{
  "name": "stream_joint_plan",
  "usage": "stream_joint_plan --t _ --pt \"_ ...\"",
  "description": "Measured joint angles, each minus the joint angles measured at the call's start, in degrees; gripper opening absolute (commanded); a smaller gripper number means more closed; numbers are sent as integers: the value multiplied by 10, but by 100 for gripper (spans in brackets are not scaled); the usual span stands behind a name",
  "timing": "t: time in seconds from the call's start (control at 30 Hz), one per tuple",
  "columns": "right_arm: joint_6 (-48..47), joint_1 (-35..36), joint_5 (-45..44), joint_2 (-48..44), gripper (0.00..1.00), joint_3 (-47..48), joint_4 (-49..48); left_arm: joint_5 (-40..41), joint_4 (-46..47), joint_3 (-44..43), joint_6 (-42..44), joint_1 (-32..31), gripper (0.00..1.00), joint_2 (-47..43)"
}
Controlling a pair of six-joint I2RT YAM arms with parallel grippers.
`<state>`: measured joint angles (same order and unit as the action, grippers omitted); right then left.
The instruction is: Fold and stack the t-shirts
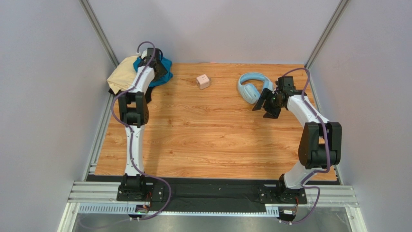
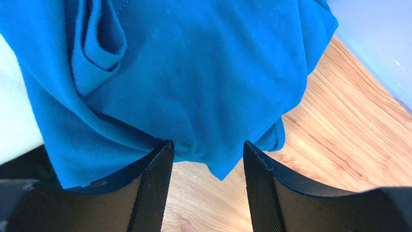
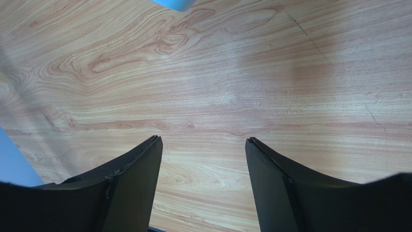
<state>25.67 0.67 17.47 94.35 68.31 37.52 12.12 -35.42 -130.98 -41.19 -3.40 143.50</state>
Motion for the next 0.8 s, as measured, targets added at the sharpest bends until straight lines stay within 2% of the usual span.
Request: stream_joint_plan --t 0.03,0.13,0.2,0.23,0.27,0.3,0.4,0.63,0.8 --pt "0 0 0 1 69 0 0 -1 0 0 -1 0 62 1" --pt "0 0 0 4 69 5 2 -3 -2 -12 0 0 49 12" --pt "1 0 0 4 68 8 2 -4 -2 -21 -1 0 46 22" --pt "2 0 0 4 69 9 3 -4 -5 -24 0 0 41 27" --pt "2 0 -1 5 69 12 5 -4 -8 -27 -2 0 23 30" --pt "3 0 -2 5 69 13 7 -4 -11 -28 -3 0 13 34" --pt "2 0 -7 7 69 19 16 -5 -23 -30 -12 0 2 40" --pt "6 0 -11 7 68 21 29 -7 -16 -23 -13 0 0 40" --pt "13 0 -9 6 68 17 27 -11 26 35 -9 -1 0 10"
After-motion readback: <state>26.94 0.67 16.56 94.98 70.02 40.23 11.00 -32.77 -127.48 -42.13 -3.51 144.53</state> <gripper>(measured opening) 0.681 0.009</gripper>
